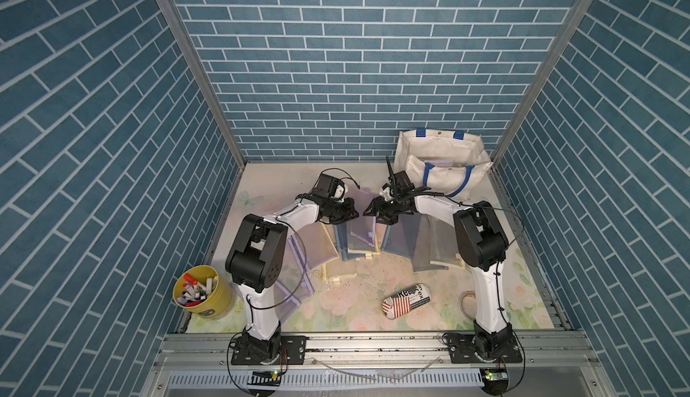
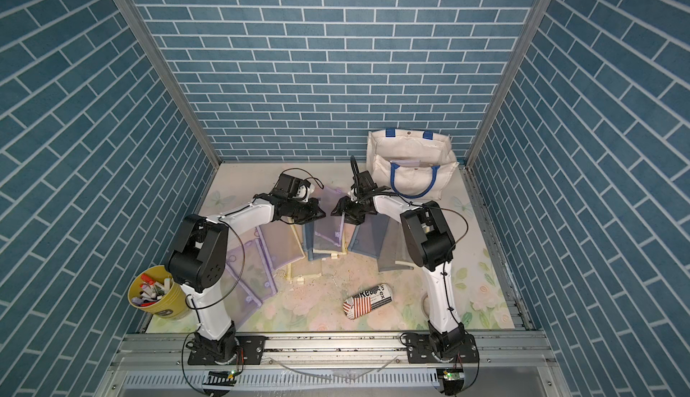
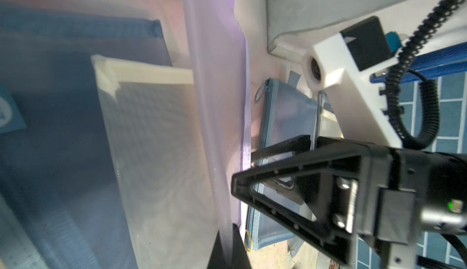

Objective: Put the pencil pouch into the canvas bag
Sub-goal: Pick up the pencil pouch.

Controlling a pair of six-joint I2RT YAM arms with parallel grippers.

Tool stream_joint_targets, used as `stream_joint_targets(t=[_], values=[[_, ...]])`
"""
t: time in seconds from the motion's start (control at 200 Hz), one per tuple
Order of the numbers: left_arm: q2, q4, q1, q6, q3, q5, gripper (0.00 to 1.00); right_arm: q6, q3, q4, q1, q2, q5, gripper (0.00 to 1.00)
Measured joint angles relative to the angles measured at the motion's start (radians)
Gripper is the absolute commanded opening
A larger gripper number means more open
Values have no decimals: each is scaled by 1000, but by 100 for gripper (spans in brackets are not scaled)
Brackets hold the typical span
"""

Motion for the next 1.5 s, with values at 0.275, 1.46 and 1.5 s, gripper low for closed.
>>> stream_joint_targets(t=[0.275,1.46,1.5], values=[[-168,67,21,-2,33,110,0,93,0,69,-119,-229,-68,83],[-230,464,21,-225,136,326,0,635,0,808,-145,-169,-338,63],[-227,470,21,-229,136,327,0,640,0,816,-145,-167,-339,59]])
